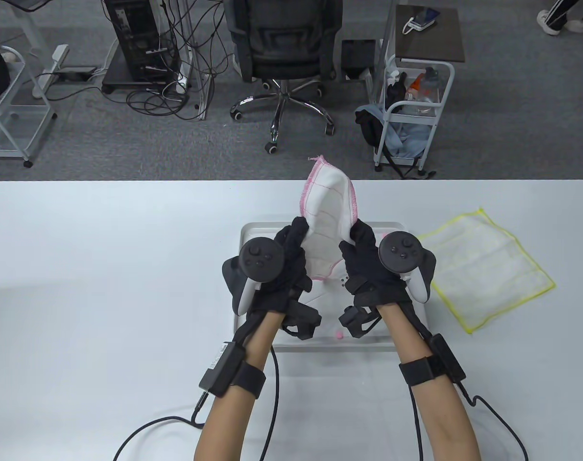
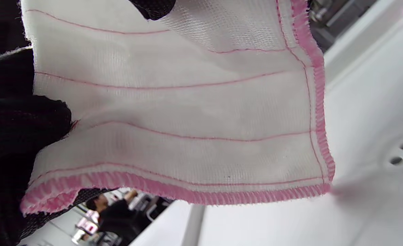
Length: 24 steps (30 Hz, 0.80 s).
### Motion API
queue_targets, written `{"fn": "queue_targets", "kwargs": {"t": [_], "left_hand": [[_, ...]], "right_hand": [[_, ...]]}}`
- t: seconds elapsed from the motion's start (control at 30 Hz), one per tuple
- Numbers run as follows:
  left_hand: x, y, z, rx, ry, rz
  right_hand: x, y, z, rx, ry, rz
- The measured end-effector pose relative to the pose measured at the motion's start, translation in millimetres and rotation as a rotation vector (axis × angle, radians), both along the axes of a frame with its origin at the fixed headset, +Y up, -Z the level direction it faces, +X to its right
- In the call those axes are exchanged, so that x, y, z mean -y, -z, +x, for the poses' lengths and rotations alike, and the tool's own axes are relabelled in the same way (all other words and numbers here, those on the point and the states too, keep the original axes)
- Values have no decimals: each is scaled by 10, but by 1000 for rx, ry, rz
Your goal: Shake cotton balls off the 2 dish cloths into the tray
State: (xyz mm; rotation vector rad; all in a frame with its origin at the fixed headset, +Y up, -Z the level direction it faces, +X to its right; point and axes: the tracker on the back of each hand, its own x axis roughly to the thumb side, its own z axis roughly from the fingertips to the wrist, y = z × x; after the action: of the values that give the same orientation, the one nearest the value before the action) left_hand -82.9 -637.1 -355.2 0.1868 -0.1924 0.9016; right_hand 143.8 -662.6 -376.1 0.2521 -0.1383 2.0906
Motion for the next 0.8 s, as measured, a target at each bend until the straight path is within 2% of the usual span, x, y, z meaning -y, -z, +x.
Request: {"fn": "queue_targets", "kwargs": {"t": [0.07, 0.13, 0.17, 0.2, 0.23, 0.27, 0.3, 0.33, 0.37, 0.43, 0.47, 0.5, 0.53, 0.57, 0.6, 0.63, 0.67, 0.7, 0.73, 0.77, 0.8], "left_hand": [[-31, -60, -32, 8, -54, 92], [10, -70, -74, -13, -29, 27], [14, -127, -96, -2, -42, 51], [4, -186, -114, -9, -95, 140], [6, -212, -144, -16, -136, 180], [31, -192, -171, -31, -136, 178], [94, -136, -222, -111, -113, 116], [177, -138, -272, -160, -123, 22], [214, -190, -270, -140, -188, 53], [220, -242, -249, -97, -273, 125], [225, -208, -254, -58, -249, 134], [245, -163, -277, -114, -174, 56], [254, -167, -282, -117, -137, -67], [235, -194, -266, -47, -155, -96], [196, -229, -260, 57, -206, -56], [200, -186, -289, 65, -228, -14], [239, -170, -328, -27, -229, -48], [265, -179, -325, -38, -223, -71], [266, -202, -309, 19, -207, -50], [250, -251, -287, 83, -192, 12], [236, -282, -282, 81, -180, 69]], "right_hand": [[-38, -35, 13, -36, 73, 37], [-23, -10, 54, -68, -73, -46], [-49, -82, 86, -77, -63, 9], [-74, -183, 111, -42, 38, 108], [-77, -233, 120, -8, 141, 184], [-67, -208, 112, -16, 137, 164], [-27, -165, 105, -35, 59, 97], [24, -154, 117, -92, -96, -28], [20, -222, 122, -116, -83, 32], [5, -340, 128, 5, 76, 195], [17, -302, 102, 11, 99, 194], [48, -241, 97, -40, -11, 82], [55, -256, 103, -159, -108, -24], [42, -299, 99, -202, -79, 20], [26, -408, 114, -142, 32, 146], [46, -448, 116, -47, 130, 227], [93, -401, 101, -14, 132, 206], [166, -327, 94, -73, 4, 67], [190, -338, 106, -159, -53, 4], [205, -376, 106, -225, -29, 35], [224, -454, 104, -126, 79, 153]]}}
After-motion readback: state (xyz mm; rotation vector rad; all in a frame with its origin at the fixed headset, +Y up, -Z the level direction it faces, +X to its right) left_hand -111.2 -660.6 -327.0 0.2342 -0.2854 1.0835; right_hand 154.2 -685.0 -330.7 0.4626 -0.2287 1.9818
